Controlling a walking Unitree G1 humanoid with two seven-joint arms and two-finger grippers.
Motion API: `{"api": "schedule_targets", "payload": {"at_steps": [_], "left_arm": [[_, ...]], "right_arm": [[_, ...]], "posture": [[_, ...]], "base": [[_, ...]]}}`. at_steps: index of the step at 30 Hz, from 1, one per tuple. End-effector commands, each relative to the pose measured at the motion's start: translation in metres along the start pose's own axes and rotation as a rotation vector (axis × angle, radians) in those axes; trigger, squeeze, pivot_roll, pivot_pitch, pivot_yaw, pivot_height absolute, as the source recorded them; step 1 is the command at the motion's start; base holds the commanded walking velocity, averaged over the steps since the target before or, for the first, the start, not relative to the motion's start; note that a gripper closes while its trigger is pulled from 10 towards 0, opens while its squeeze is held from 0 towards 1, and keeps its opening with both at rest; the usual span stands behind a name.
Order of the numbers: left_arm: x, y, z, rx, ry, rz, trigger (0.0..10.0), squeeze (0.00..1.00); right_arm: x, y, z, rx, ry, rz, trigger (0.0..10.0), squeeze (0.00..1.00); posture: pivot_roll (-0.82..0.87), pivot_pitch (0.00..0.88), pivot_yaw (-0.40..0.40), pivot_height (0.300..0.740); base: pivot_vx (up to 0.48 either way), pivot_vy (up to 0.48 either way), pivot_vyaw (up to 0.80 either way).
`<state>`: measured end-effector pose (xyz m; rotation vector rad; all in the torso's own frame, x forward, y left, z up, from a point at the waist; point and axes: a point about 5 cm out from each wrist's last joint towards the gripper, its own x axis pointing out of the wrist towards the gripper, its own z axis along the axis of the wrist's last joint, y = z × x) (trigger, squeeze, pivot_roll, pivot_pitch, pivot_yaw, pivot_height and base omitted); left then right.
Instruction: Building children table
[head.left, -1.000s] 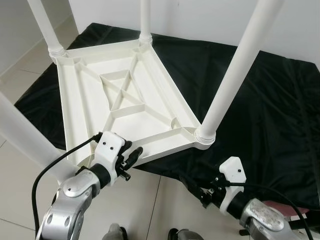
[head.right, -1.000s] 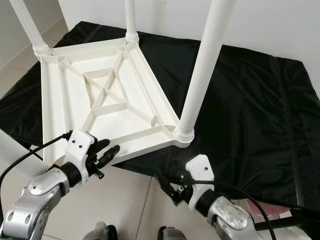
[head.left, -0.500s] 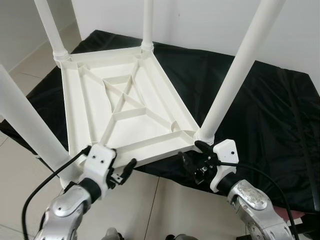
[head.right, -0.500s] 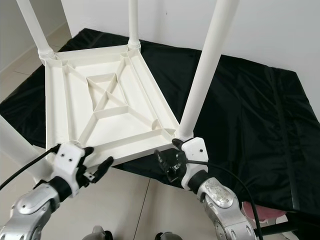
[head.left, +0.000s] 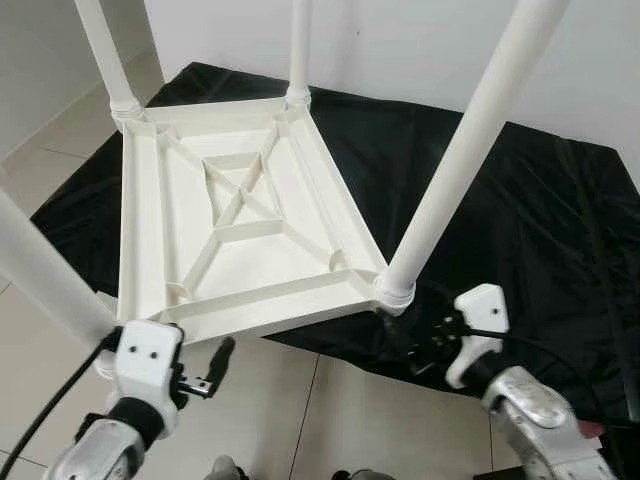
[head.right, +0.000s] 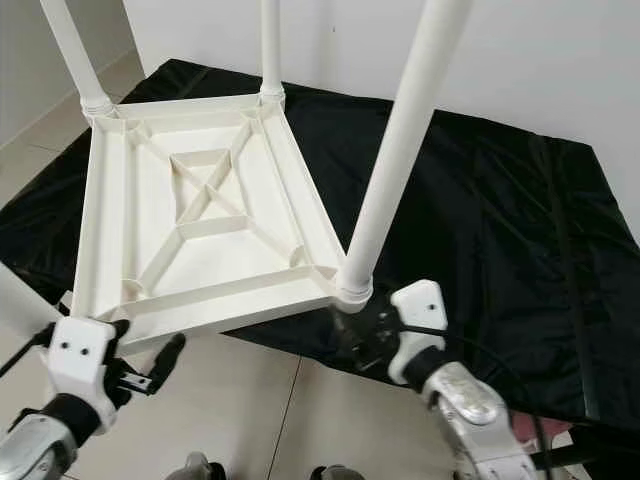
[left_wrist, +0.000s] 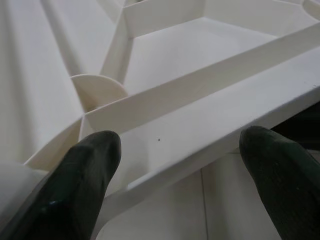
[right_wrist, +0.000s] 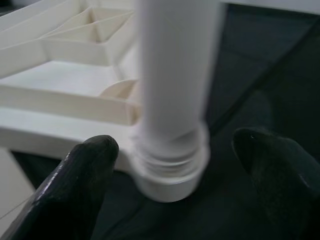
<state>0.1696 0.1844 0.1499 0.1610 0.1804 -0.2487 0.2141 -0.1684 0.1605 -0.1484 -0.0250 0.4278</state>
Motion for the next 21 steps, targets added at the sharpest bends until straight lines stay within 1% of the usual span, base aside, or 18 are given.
{"api": "schedule_targets", "payload": {"at_steps": [1, 2, 3, 4, 6, 7, 8, 9, 11, 12, 13, 14, 17, 20, 21], "left_arm": [[-0.010, 0.016, 0.003, 0.005, 0.007, 0.317, 10.0, 1.00], [-0.012, 0.017, 0.004, 0.002, 0.006, 0.329, 10.0, 0.24], [-0.014, 0.018, 0.005, -0.001, 0.006, 0.343, 10.0, 0.00], [-0.015, 0.019, 0.006, -0.002, 0.004, 0.357, 10.0, 0.00], [-0.015, 0.021, 0.007, 0.001, 0.001, 0.371, 10.0, 0.00], [-0.015, 0.023, 0.009, -0.002, -0.004, 0.392, 10.0, 0.00], [-0.014, 0.024, 0.010, -0.005, -0.010, 0.403, 10.0, 0.00], [-0.014, 0.024, 0.010, -0.005, -0.010, 0.403, 10.0, 0.00], [-0.013, 0.024, 0.013, -0.018, -0.018, 0.401, 10.0, 0.00], [-0.013, 0.024, 0.013, -0.018, -0.018, 0.401, 10.0, 0.00], [-0.014, 0.023, 0.014, -0.018, -0.022, 0.391, 10.0, 0.00], [-0.014, 0.023, 0.014, -0.018, -0.022, 0.391, 10.0, 0.00], [-0.019, 0.016, 0.016, -0.030, -0.038, 0.325, 10.0, 0.00], [-0.020, 0.015, 0.017, -0.032, -0.039, 0.315, 10.0, 0.00], [-0.022, 0.014, 0.018, -0.024, -0.043, 0.312, 10.0, 0.00]], "right_arm": [[-0.005, 0.001, 0.002, 0.013, -0.003, -0.006, 10.0, 1.00], [-0.007, 0.000, 0.002, 0.009, -0.004, -0.019, 10.0, 1.00], [-0.006, -0.001, 0.003, 0.008, -0.009, -0.034, 10.0, 1.00], [-0.005, -0.002, 0.003, 0.011, -0.015, -0.040, 10.0, 0.00], [-0.002, -0.003, 0.004, 0.016, -0.022, -0.040, 10.0, 0.00], [0.001, -0.002, 0.006, 0.026, -0.037, -0.023, 10.0, 0.00], [0.007, 0.002, 0.010, 0.040, -0.055, 0.019, 10.0, 0.00], [0.007, 0.002, 0.010, 0.040, -0.055, 0.019, 10.0, 0.00], [0.016, 0.007, 0.015, 0.055, -0.078, 0.074, 10.0, 0.00], [0.016, 0.007, 0.015, 0.055, -0.078, 0.074, 10.0, 0.00], [0.021, 0.007, 0.017, 0.047, -0.087, 0.074, 10.0, 0.00], [0.021, 0.007, 0.017, 0.047, -0.087, 0.074, 10.0, 0.00], [0.042, 0.005, 0.016, 0.025, -0.099, 0.058, 10.0, 0.00], [0.046, 0.005, 0.015, 0.025, -0.097, 0.052, 10.0, 0.00], [0.051, 0.003, 0.011, 0.013, -0.084, 0.027, 10.0, 0.00]], "posture": [[0.10, 0.126, -0.020, 0.740], [0.09, 0.128, -0.017, 0.740], [0.09, 0.128, -0.017, 0.740], [0.10, 0.127, -0.014, 0.740], [0.09, 0.127, -0.012, 0.740], [0.09, 0.127, -0.012, 0.740], [0.09, 0.126, -0.007, 0.740], [0.09, 0.126, -0.007, 0.740], [0.10, 0.126, -0.008, 0.740], [0.10, 0.126, -0.008, 0.740], [0.10, 0.126, -0.010, 0.740], [0.10, 0.126, -0.010, 0.740], [0.12, 0.129, -0.016, 0.740], [0.12, 0.129, -0.016, 0.740], [0.12, 0.129, -0.020, 0.740]], "base": [[0.000, 0.000, 0.00], [0.000, 0.000, 0.00], [0.000, 0.000, 0.00], [0.000, 0.000, 0.00], [0.000, 0.000, 0.00], [0.000, 0.000, 0.00], [0.000, 0.000, 0.00], [0.000, 0.000, 0.00], [0.000, 0.000, 0.00], [0.000, 0.000, 0.00], [0.000, 0.000, 0.00], [0.000, 0.000, 0.00], [0.000, 0.000, 0.00], [0.000, 0.000, 0.00], [0.000, 0.000, 0.00]]}}
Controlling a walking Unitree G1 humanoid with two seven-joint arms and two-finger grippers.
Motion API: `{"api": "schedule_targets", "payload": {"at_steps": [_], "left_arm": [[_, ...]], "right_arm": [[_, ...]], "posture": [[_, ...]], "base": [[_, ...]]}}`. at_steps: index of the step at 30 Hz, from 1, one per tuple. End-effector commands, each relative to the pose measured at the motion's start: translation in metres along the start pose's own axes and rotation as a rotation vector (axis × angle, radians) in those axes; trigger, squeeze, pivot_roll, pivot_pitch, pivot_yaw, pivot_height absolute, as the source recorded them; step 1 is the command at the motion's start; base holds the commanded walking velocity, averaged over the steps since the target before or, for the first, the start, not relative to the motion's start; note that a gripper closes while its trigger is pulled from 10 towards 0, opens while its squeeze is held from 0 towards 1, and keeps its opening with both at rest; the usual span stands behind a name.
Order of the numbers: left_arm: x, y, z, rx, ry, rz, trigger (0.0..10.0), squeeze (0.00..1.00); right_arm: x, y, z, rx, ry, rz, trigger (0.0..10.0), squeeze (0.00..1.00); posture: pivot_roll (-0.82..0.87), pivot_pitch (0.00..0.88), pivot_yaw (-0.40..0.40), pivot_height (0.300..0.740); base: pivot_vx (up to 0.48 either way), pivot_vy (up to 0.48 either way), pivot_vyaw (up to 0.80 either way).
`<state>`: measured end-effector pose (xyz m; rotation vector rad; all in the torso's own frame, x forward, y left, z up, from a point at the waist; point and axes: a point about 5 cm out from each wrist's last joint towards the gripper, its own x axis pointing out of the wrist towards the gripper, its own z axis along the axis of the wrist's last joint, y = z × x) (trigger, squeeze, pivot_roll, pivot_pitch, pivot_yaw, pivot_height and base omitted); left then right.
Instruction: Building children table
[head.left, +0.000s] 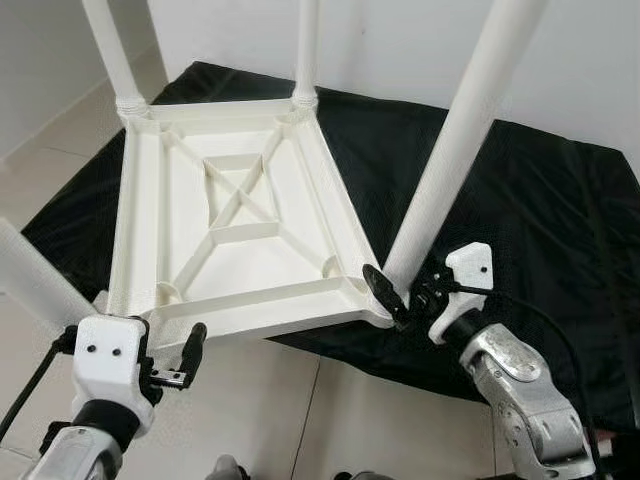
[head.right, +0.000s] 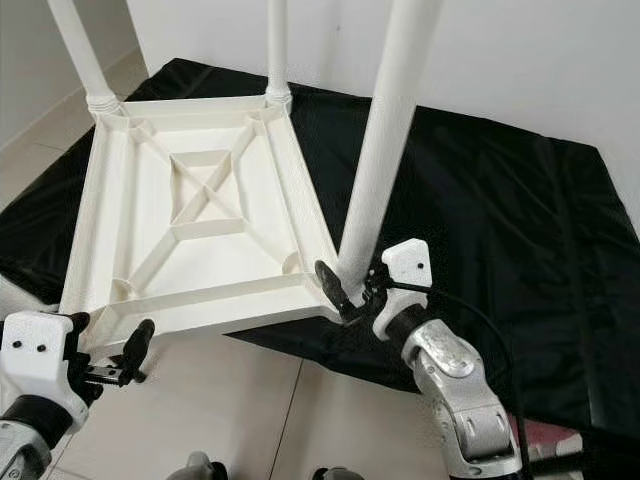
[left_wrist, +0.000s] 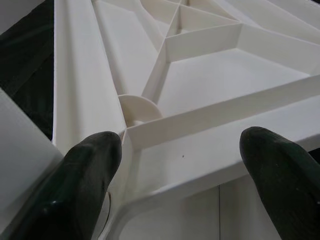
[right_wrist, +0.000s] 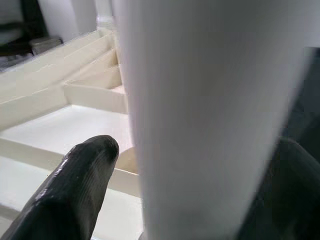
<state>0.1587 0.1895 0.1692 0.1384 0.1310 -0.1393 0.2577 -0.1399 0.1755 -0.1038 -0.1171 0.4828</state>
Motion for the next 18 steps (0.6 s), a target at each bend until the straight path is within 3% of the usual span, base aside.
{"api": "schedule_targets", "payload": {"at_steps": [1, 3, 4, 6, 7, 9, 11, 18], "left_arm": [[-0.010, 0.013, 0.005, 0.078, -0.016, 0.219, 10.0, 0.00], [-0.012, 0.015, 0.007, 0.107, -0.020, 0.240, 10.0, 0.00], [-0.015, 0.018, 0.008, 0.120, -0.019, 0.277, 10.0, 0.00], [-0.017, 0.021, 0.008, 0.122, -0.017, 0.302, 10.0, 0.00], [-0.017, 0.025, 0.008, 0.123, -0.013, 0.354, 10.0, 0.00], [-0.017, 0.025, 0.008, 0.123, -0.013, 0.354, 10.0, 0.00], [-0.016, 0.031, 0.008, 0.083, -0.004, 0.430, 10.0, 0.00], [-0.010, 0.031, 0.002, 0.048, 0.027, 0.464, 10.0, 0.00]], "right_arm": [[0.010, -0.009, -0.012, -0.033, 0.050, -0.095, 10.0, 0.00], [0.015, -0.011, -0.014, -0.041, 0.066, -0.128, 10.0, 0.00], [0.019, -0.011, -0.014, -0.022, 0.064, -0.146, 6.9, 0.00], [0.021, -0.011, -0.013, -0.006, 0.061, -0.154, 6.9, 0.00], [0.023, -0.010, -0.013, -0.005, 0.062, -0.170, 0.2, 0.00], [0.023, -0.010, -0.013, -0.005, 0.062, -0.170, 0.2, 0.00], [0.026, -0.012, -0.015, 0.020, 0.060, -0.230, 0.0, 0.00], [0.031, -0.022, -0.015, 0.077, 0.042, -0.386, 0.0, 0.00]], "posture": [[0.14, 0.131, -0.026, 0.740], [0.14, 0.131, -0.028, 0.740], [0.14, 0.133, -0.032, 0.740], [0.15, 0.133, -0.034, 0.740], [0.15, 0.133, -0.038, 0.740], [0.15, 0.133, -0.038, 0.740], [0.15, 0.131, -0.045, 0.740], [0.14, 0.132, -0.042, 0.740]], "base": [[0.000, 0.000, 0.00], [0.000, 0.000, 0.00], [0.000, 0.000, 0.00], [0.000, 0.000, 0.00], [0.000, 0.000, 0.00], [0.000, 0.000, 0.00], [0.000, 0.000, 0.00], [0.000, 0.000, 0.00]]}}
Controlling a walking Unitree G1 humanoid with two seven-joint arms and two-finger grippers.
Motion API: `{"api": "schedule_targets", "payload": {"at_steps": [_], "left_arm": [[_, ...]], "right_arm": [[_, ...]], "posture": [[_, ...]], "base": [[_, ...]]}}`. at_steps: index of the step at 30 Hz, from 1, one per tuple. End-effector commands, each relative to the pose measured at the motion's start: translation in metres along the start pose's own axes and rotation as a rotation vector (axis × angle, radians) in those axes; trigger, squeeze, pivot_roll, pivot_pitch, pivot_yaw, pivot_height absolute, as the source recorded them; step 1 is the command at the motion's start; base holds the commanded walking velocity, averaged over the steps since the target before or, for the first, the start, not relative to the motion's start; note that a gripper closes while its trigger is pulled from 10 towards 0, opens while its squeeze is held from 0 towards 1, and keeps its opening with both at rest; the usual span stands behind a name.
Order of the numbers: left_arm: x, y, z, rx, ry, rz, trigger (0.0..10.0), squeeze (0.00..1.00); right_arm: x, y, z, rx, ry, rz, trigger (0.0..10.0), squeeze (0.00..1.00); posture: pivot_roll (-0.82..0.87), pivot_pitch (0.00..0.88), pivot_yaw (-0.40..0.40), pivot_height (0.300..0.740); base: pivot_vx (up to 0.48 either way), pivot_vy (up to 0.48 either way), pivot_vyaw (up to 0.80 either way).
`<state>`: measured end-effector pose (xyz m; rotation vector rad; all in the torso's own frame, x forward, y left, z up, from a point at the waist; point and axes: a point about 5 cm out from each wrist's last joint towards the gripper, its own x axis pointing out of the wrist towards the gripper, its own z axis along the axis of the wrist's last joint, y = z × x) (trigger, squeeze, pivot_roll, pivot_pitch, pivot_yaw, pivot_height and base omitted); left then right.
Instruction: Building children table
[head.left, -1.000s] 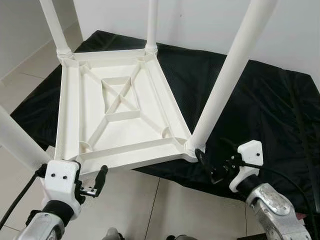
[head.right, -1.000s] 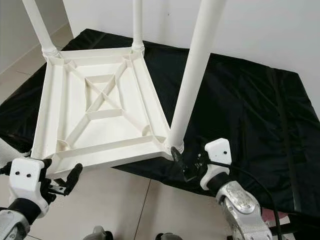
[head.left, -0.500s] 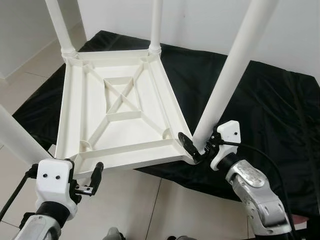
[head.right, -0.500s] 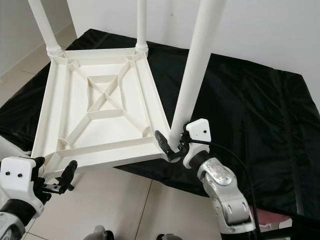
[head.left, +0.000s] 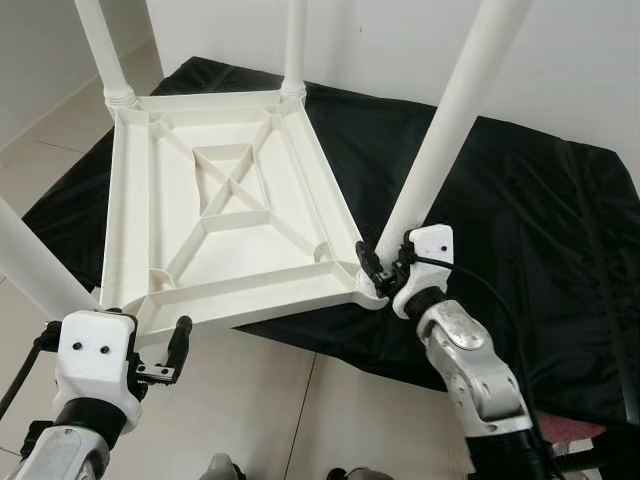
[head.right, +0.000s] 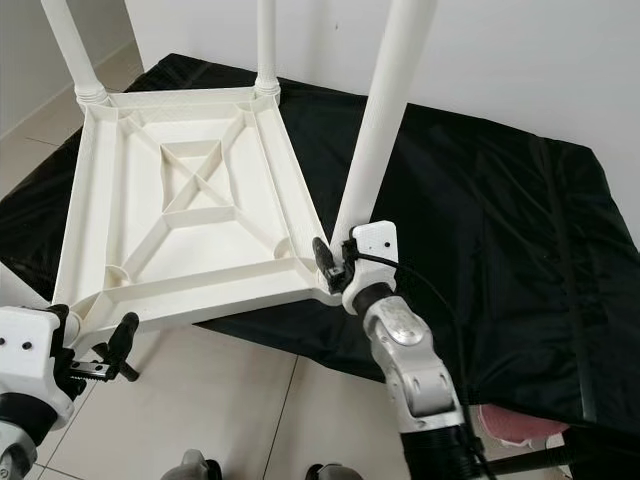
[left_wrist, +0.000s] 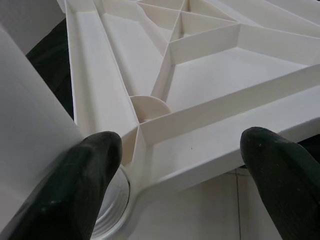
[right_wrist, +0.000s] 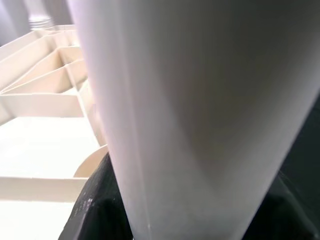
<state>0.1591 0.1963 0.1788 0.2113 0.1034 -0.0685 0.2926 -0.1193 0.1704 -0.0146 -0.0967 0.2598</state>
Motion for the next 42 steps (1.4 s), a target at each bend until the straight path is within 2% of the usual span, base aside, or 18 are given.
{"api": "schedule_targets", "payload": {"at_steps": [1, 5, 7, 9, 12, 17, 18, 20, 21, 22, 25, 30, 31, 32, 34, 37, 40, 42], "left_arm": [[-0.005, 0.026, -0.009, -0.010, 0.063, 0.402, 10.0, 0.00], [0.000, 0.031, -0.008, -0.005, 0.055, 0.429, 10.0, 0.00], [0.015, 0.038, -0.002, -0.011, 0.019, 0.451, 10.0, 0.00], [0.020, 0.040, 0.000, -0.014, 0.007, 0.455, 10.0, 0.00], [0.033, 0.036, 0.005, -0.021, -0.021, 0.431, 10.0, 0.00], [0.040, 0.036, 0.009, -0.020, -0.037, 0.421, 10.0, 0.00], [0.046, 0.038, 0.011, -0.022, -0.049, 0.426, 10.0, 0.00], [0.046, 0.038, 0.011, -0.022, -0.049, 0.426, 10.0, 0.00], [0.052, 0.041, 0.013, -0.020, -0.060, 0.427, 10.0, 0.00], [0.052, 0.041, 0.013, -0.020, -0.060, 0.427, 10.0, 0.00], [0.071, 0.043, 0.015, -0.017, -0.070, 0.400, 10.0, 0.00], [0.086, 0.044, 0.016, -0.026, -0.083, 0.378, 10.0, 0.00], [0.100, 0.041, 0.020, -0.040, -0.096, 0.345, 10.0, 0.00], [0.100, 0.041, 0.020, -0.040, -0.096, 0.345, 10.0, 0.00], [0.112, 0.035, 0.024, -0.054, -0.117, 0.297, 10.0, 0.00], [0.118, 0.030, 0.027, -0.064, -0.127, 0.266, 10.0, 0.00], [0.134, 0.013, 0.037, -0.082, -0.165, 0.171, 10.0, 0.00], [0.137, 0.004, 0.039, -0.078, -0.171, 0.112, 10.0, 0.00]], "right_arm": [[-0.003, -0.028, -0.004, -0.010, 0.019, -0.170, 0.0, 0.00], [-0.006, -0.033, -0.003, -0.022, 0.015, -0.186, 0.0, 0.00], [-0.013, -0.042, -0.001, -0.055, 0.008, -0.240, 0.0, 0.00], [-0.015, -0.046, 0.000, -0.063, 0.005, -0.262, 0.0, 0.00], [-0.022, -0.055, 0.003, -0.064, -0.014, -0.371, 0.0, 0.00], [-0.027, -0.058, 0.005, -0.067, -0.022, -0.422, 0.0, 0.00], [-0.032, -0.061, 0.007, -0.080, -0.031, -0.437, 0.0, 0.00], [-0.032, -0.061, 0.007, -0.080, -0.031, -0.437, 0.0, 0.00], [-0.038, -0.063, 0.010, -0.092, -0.044, -0.446, 0.0, 0.00], [-0.038, -0.063, 0.010, -0.092, -0.044, -0.446, 0.0, 0.00], [-0.063, -0.074, 0.029, -0.200, -0.098, -0.474, 0.0, 0.00], [-0.080, -0.083, 0.034, -0.264, -0.100, -0.574, 0.0, 0.00], [-0.091, -0.092, 0.030, -0.286, -0.075, -0.682, 0.0, 0.00], [-0.091, -0.092, 0.030, -0.286, -0.075, -0.682, 0.0, 0.00], [-0.096, -0.096, 0.027, -0.302, -0.051, -0.733, 0.0, 0.00], [-0.097, -0.098, 0.026, -0.309, -0.042, -0.752, 0.0, 0.00], [-0.094, -0.098, 0.019, -0.281, 0.007, -0.742, 0.0, 0.00], [-0.092, -0.098, 0.012, -0.266, 0.052, -0.732, 0.0, 0.00]], "posture": [[0.14, 0.132, -0.042, 0.740], [0.14, 0.132, -0.040, 0.740], [0.13, 0.131, -0.035, 0.740], [0.13, 0.131, -0.034, 0.740], [0.11, 0.131, -0.026, 0.740], [0.11, 0.130, -0.024, 0.740], [0.10, 0.130, -0.023, 0.740], [0.10, 0.130, -0.023, 0.740], [0.09, 0.130, -0.021, 0.740], [0.09, 0.130, -0.021, 0.740], [0.07, 0.132, -0.020, 0.740], [0.05, 0.132, -0.017, 0.740], [0.04, 0.132, -0.014, 0.740], [0.04, 0.132, -0.014, 0.740], [0.02, 0.130, -0.010, 0.740], [0.02, 0.129, -0.008, 0.740], [-0.02, 0.121, 0.005, 0.740], [-0.02, 0.120, 0.006, 0.740]], "base": [[0.000, 0.000, 0.00], [0.000, 0.000, 0.00], [0.000, 0.000, 0.00], [0.000, 0.000, 0.00], [0.000, 0.000, 0.00], [0.000, 0.000, 0.00], [0.000, 0.000, 0.00], [0.000, 0.000, 0.00], [0.000, 0.000, 0.00], [0.000, 0.000, 0.00], [0.000, 0.000, 0.00], [0.000, 0.000, 0.00], [0.000, 0.000, 0.00], [0.000, 0.000, 0.00], [0.000, 0.000, 0.00], [0.000, 0.000, 0.00], [0.000, 0.000, 0.00], [0.000, 0.000, 0.00]]}}
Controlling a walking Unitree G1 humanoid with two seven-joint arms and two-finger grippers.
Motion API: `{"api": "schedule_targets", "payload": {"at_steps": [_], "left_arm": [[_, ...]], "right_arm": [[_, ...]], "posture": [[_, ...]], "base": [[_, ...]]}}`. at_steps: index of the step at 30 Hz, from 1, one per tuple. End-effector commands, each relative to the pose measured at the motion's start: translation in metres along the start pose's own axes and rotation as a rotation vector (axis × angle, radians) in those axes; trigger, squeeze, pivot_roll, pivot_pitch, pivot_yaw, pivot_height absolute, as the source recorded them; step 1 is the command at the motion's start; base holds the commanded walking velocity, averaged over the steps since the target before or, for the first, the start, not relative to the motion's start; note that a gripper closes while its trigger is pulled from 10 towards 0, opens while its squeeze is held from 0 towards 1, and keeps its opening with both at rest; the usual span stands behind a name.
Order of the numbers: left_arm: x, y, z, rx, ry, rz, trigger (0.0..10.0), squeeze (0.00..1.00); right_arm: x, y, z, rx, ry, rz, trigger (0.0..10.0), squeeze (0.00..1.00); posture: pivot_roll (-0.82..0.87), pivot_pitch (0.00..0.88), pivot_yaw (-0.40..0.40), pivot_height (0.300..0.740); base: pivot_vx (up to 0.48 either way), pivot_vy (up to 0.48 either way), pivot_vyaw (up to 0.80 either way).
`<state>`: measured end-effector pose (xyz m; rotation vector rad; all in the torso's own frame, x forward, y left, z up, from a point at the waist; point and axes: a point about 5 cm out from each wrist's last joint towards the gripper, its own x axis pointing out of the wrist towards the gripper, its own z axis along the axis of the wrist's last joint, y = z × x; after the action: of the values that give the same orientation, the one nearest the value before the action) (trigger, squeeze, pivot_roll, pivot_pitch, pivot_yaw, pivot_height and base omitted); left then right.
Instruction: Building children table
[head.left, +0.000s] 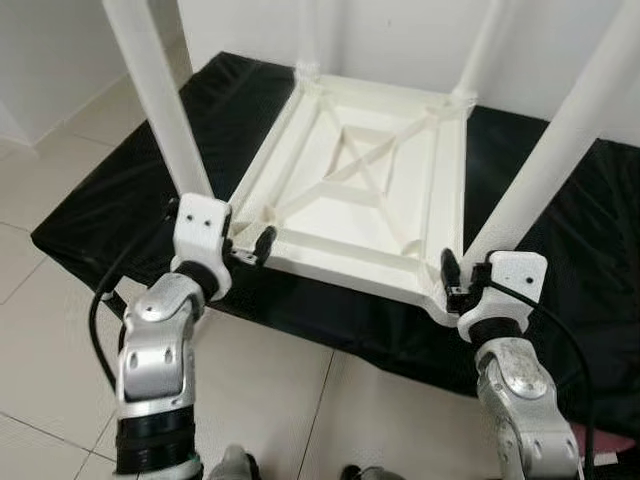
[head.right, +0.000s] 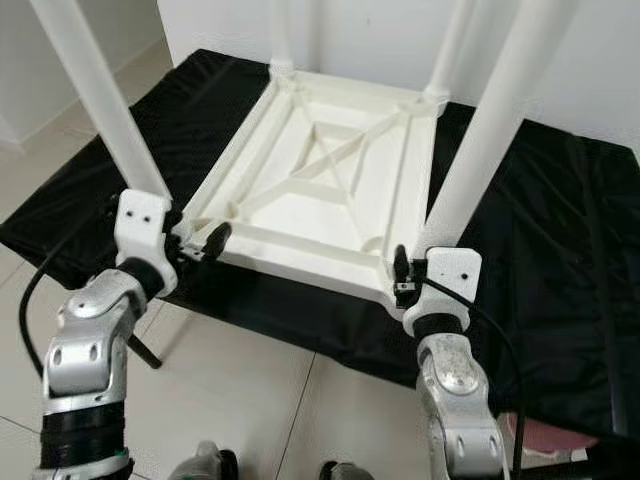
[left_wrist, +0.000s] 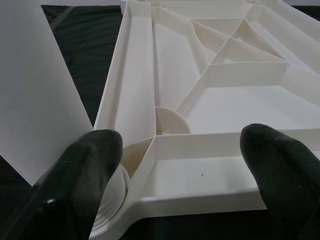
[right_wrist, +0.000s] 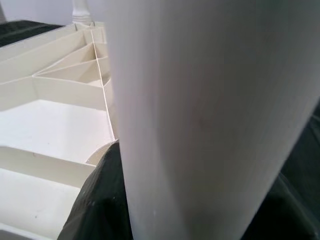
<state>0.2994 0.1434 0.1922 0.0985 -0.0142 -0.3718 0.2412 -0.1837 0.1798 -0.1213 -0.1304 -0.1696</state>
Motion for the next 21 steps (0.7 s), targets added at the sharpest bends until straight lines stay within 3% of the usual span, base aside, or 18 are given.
{"api": "schedule_targets", "payload": {"at_steps": [1, 4, 6, 8, 12, 15, 18, 19, 21], "left_arm": [[-0.014, 0.036, 0.005, 0.051, -0.031, 0.378, 10.0, 0.00], [-0.011, 0.024, 0.001, 0.062, -0.016, 0.283, 10.0, 0.00], [-0.011, -0.001, -0.008, 0.127, 0.014, 0.047, 10.0, 0.00], [-0.012, -0.014, -0.012, 0.158, 0.020, -0.061, 10.0, 0.00], [-0.008, -0.017, -0.007, 0.191, -0.024, -0.068, 10.0, 0.00], [-0.003, -0.019, -0.002, 0.275, -0.059, -0.077, 10.0, 0.00], [0.000, -0.016, 0.000, 0.265, -0.065, -0.040, 10.0, 0.00], [0.000, -0.012, 0.001, 0.231, -0.068, -0.006, 10.0, 0.00], [0.000, -0.012, 0.001, 0.231, -0.068, -0.006, 10.0, 0.00]], "right_arm": [[-0.004, -0.054, -0.011, -0.153, 0.069, -0.303, 0.0, 0.00], [-0.001, -0.052, -0.015, -0.146, 0.088, -0.291, 0.0, 0.00], [0.009, -0.047, -0.024, -0.183, 0.130, -0.261, 0.0, 0.00], [0.015, -0.049, -0.027, -0.209, 0.148, -0.288, 0.0, 0.00], [0.019, -0.056, -0.030, -0.217, 0.176, -0.347, 0.0, 0.00], [0.020, -0.062, -0.033, -0.182, 0.207, -0.397, 0.0, 0.00], [0.022, -0.059, -0.029, -0.160, 0.181, -0.390, 0.0, 0.00], [0.021, -0.052, -0.026, -0.145, 0.154, -0.354, 3.6, 0.00], [0.021, -0.052, -0.026, -0.145, 0.154, -0.354, 3.6, 0.00]], "posture": [[-0.02, 0.121, 0.009, 0.740], [-0.03, 0.119, 0.018, 0.740], [-0.03, 0.123, 0.021, 0.740], [-0.01, 0.124, 0.017, 0.740], [-0.01, 0.124, 0.012, 0.740], [0.00, 0.124, 0.007, 0.740], [-0.01, 0.126, 0.008, 0.740], [-0.01, 0.127, 0.007, 0.740], [-0.01, 0.127, 0.007, 0.740]], "base": [[0.000, 0.000, 0.00], [0.000, 0.000, 0.00], [0.000, 0.000, 0.00], [0.000, 0.000, 0.00], [0.000, 0.000, 0.00], [0.000, 0.000, 0.00], [0.000, 0.000, 0.00], [0.000, 0.000, 0.00], [0.000, 0.000, 0.00]]}}
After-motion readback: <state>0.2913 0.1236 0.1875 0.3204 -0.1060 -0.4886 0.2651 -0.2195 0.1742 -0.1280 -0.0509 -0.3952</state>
